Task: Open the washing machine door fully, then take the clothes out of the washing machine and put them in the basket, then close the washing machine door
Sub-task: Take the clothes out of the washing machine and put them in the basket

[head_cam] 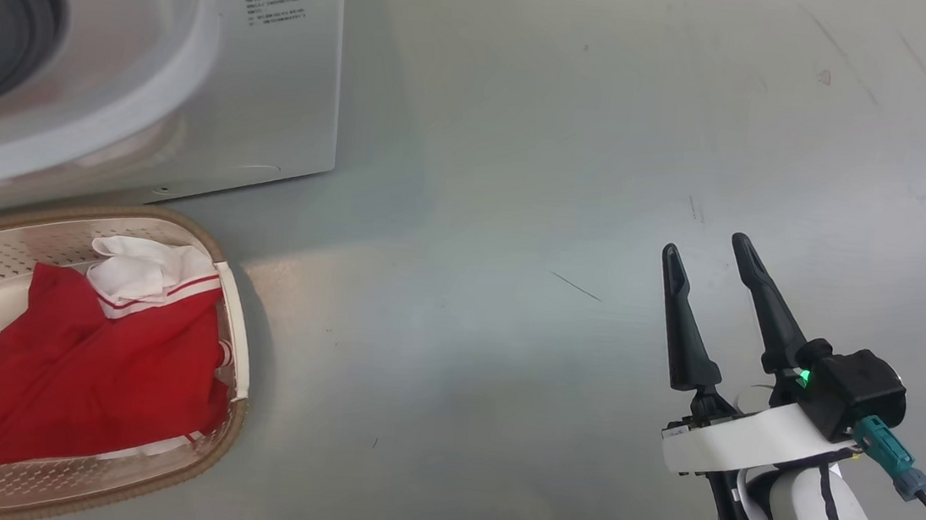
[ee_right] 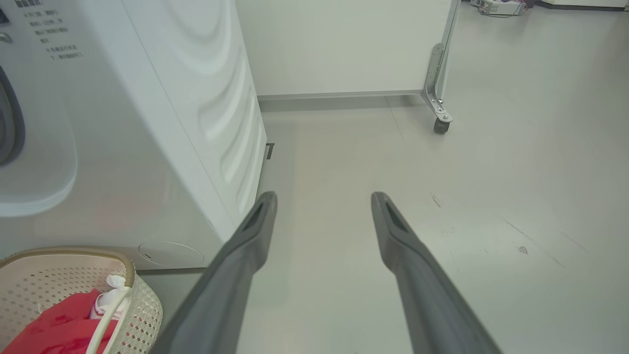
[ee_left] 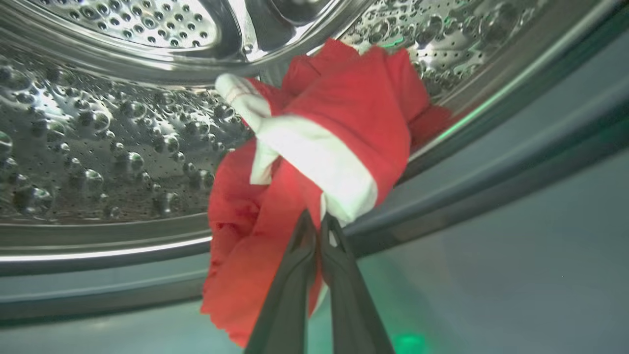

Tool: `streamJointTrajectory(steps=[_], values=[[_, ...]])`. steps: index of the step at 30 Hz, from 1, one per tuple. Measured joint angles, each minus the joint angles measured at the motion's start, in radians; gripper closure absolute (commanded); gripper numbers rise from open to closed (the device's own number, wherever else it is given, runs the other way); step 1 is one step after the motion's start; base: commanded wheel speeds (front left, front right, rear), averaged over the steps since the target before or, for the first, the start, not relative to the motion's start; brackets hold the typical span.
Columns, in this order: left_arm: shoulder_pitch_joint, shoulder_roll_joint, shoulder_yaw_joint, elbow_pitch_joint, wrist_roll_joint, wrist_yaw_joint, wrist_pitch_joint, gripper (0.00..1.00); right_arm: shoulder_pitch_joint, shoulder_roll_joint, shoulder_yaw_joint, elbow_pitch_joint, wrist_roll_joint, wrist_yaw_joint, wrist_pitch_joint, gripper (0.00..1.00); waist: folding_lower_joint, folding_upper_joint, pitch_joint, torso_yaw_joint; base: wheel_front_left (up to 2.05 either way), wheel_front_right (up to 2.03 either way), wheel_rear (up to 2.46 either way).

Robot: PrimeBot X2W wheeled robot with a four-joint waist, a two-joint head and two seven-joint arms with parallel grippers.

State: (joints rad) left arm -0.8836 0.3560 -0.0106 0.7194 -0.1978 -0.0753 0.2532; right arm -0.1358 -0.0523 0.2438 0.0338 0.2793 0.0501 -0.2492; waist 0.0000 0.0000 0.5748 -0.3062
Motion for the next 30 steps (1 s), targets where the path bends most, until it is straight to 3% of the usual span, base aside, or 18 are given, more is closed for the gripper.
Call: streamJointTrajectory(steps=[13, 30], values=[[0.009, -0.061, 0.0, 0.007, -0.012, -0.001, -0.168, 1.0, 0.001, 0.0, -0.016, 0.007, -0.01, 0.0, 0.0, 0.0, 0.0, 0.0, -0.061, 0.05, 0.0, 0.0, 0.0], [0.228, -0.139, -0.031, -0.014, -0.031, -0.019, -0.363, 1.0, 0.034, -0.005, -0.034, 0.022, -0.018, -0.001, 0.0, 0.0, 0.0, 0.0, -0.152, 0.123, 0.0, 0.0, 0.0]])
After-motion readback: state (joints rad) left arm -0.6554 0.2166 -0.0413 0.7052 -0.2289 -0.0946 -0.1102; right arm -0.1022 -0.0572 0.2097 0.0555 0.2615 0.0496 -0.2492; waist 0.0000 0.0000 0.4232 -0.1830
